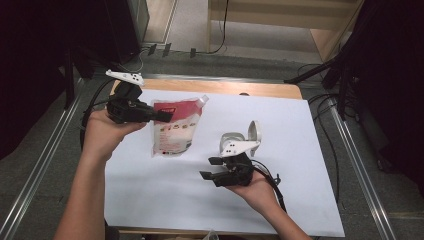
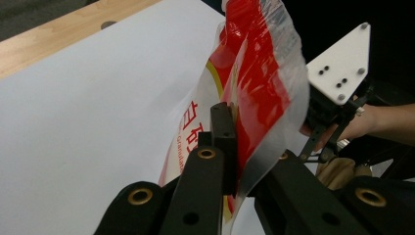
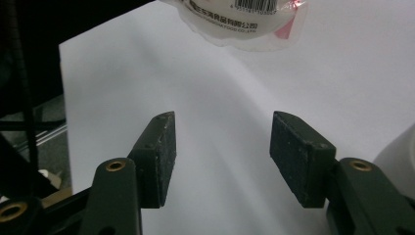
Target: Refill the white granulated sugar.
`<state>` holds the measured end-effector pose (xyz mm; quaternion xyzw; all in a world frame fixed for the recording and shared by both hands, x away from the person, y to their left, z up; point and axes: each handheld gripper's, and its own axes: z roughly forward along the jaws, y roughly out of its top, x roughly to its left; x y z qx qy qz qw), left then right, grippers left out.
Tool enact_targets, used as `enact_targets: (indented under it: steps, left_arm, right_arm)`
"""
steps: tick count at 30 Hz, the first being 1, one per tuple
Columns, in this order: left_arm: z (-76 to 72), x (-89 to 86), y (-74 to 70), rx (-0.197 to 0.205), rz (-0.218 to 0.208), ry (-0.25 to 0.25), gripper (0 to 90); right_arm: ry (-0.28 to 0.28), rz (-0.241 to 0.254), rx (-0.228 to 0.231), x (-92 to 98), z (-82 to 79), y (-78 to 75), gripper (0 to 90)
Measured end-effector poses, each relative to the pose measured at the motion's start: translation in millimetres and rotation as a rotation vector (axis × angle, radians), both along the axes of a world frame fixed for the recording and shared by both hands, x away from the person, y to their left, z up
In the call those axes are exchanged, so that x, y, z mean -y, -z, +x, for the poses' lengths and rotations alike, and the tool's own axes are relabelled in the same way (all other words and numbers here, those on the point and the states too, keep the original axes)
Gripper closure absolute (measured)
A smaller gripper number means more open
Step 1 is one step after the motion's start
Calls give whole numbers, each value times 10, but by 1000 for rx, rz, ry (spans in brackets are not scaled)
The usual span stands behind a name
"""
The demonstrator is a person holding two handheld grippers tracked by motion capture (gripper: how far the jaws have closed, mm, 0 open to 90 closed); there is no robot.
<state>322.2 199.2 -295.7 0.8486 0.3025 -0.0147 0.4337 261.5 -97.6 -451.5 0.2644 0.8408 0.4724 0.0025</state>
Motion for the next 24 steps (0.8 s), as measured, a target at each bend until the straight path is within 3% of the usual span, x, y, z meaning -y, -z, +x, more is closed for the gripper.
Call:
enact_targets:
  steps: [8,15,17,20,24]
  left_arm:
    - [-54,99,-56,3,13,29,900]
    - [-68,222,-29,-13,38,56,900]
    - [-66,253,-21,-14,51,62,900]
    - [-60,289,-2,-24,47,70,900]
    - [-51,311,16,-34,52,70,900]
  right_arm:
    - [21,-34,49,-262,44,80,390]
    - [74,-18,41,-456,121,229,400]
    - [102,-18,47,-501,155,290,375]
    - [142,10,44,-551,212,372,266]
    - [190,-18,46,-629,230,431,208]
